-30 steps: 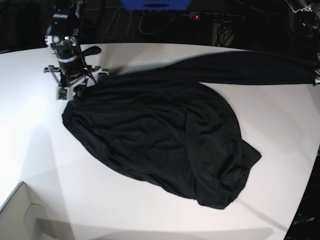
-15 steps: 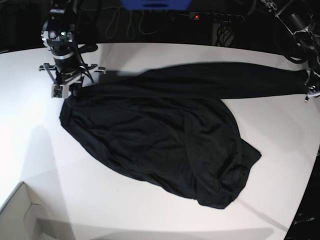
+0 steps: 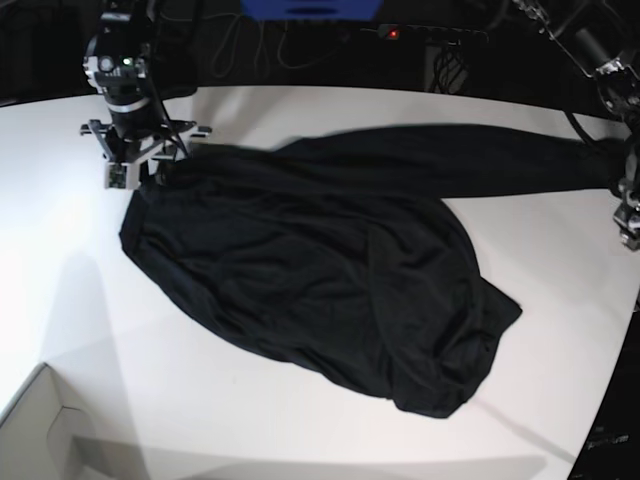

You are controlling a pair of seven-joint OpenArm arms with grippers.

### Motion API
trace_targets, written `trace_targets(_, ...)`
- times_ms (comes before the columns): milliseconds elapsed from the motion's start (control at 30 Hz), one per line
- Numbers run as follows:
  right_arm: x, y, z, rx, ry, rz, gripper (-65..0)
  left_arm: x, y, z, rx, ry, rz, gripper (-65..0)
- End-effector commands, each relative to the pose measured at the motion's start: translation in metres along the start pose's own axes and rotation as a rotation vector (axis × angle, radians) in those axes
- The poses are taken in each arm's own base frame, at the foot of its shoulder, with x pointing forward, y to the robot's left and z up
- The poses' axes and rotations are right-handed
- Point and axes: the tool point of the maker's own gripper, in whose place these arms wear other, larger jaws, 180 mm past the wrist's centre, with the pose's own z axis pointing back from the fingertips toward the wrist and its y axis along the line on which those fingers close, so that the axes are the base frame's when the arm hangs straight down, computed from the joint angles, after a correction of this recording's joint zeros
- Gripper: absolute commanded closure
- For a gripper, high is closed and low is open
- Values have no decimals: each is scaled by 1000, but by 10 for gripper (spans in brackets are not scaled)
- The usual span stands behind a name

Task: Layout the t-shirt on the table in an organized manner, then fold the t-shirt properly
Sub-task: 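Stretch the sleeve outward with the left gripper, then release, then grasp the shirt body with the left gripper and pull it outward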

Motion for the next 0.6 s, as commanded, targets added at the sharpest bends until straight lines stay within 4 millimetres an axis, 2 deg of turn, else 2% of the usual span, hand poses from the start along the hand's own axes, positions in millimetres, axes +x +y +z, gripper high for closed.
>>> trace_targets(0, 9, 0, 4, 1, -38, 2, -235, 11, -32, -4, -77, -25, -15, -385)
trace_targets(100, 13, 0, 7, 0, -49, 5, -258, -13, -87, -17, -172, 25, -76, -385)
trace_targets(200, 17, 1, 9, 1, -58, 8, -258, -54, -140, -30, -260, 100, -141, -384)
trace_targets(300, 13, 1, 12, 2, -47, 10, -258, -89, -172, -34, -305, 148, -205, -384)
trace_targets(500, 13, 0, 13, 0, -48, 11, -258, -129, -180, -51, -278, 205, -226, -381)
trace_targets(567, 13, -1, 13, -2, -48, 11, -258, -140, -181, -56, -273, 238, -241, -343)
